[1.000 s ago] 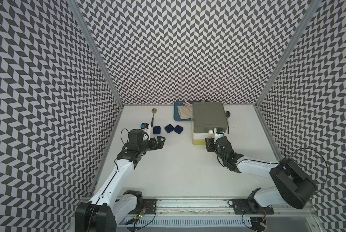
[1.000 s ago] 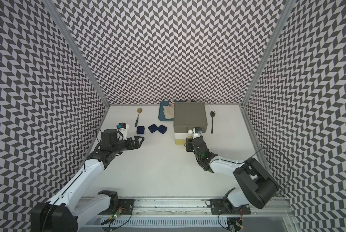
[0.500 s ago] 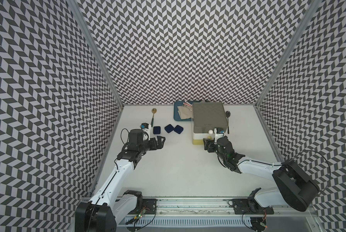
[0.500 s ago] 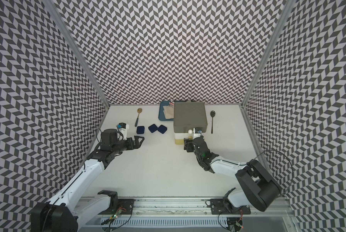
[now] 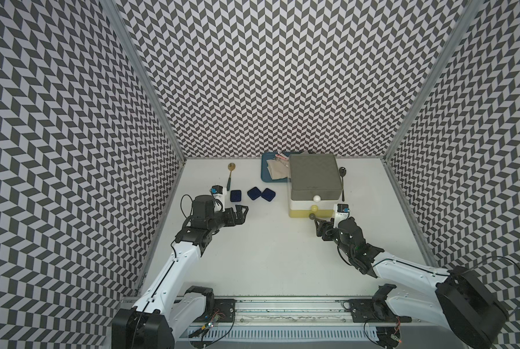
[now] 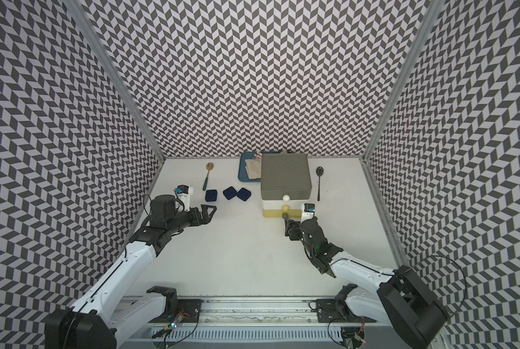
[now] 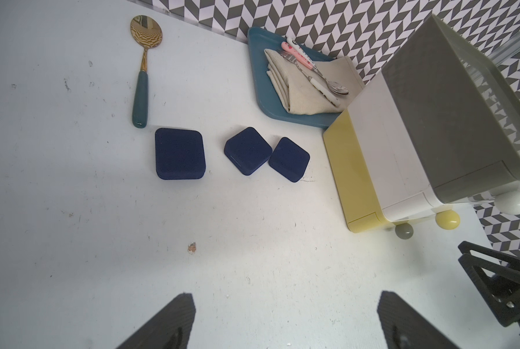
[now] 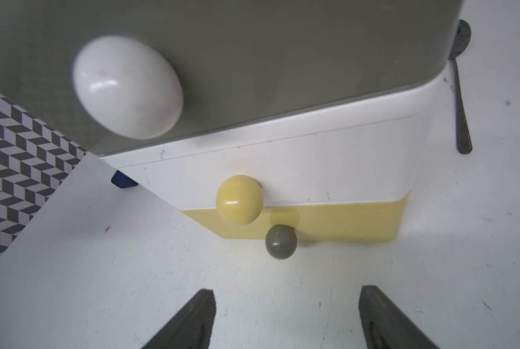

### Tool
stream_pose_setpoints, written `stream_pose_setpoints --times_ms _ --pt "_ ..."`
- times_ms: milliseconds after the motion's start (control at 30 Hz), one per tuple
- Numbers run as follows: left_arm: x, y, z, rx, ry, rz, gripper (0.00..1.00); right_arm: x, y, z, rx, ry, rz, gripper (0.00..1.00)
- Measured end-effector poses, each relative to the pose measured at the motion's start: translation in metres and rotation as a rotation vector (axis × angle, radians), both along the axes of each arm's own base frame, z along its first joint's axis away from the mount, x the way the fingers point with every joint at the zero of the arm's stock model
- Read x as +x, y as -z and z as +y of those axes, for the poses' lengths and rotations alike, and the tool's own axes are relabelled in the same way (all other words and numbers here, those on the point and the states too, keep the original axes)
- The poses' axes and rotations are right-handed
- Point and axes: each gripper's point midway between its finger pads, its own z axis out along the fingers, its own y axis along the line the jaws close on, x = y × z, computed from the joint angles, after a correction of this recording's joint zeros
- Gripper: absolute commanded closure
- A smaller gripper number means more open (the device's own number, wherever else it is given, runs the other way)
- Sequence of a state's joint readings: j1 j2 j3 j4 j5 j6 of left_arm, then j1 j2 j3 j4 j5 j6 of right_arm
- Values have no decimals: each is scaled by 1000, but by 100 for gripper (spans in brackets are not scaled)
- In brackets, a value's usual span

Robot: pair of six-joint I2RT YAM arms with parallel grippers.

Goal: Place the brooch boxes into the drawer by color
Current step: Open the drawer in the storage box.

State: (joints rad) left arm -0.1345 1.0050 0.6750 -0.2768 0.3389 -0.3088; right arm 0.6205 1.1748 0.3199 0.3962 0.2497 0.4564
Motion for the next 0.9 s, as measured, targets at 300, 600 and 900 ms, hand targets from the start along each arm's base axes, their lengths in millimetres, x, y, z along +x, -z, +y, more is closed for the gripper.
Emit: stream_pose_setpoints --times_ms 300,600,900 --pt "-1 -4 1 -3 -4 -16 0 -9 53 3 -99 -4 35 12" --pt "0 -6 1 -3 -5 -28 0 10 51 20 -111 29 -28 14" --pt "0 -6 1 -4 -5 -27 0 28 49 31 -120 43 -57 24"
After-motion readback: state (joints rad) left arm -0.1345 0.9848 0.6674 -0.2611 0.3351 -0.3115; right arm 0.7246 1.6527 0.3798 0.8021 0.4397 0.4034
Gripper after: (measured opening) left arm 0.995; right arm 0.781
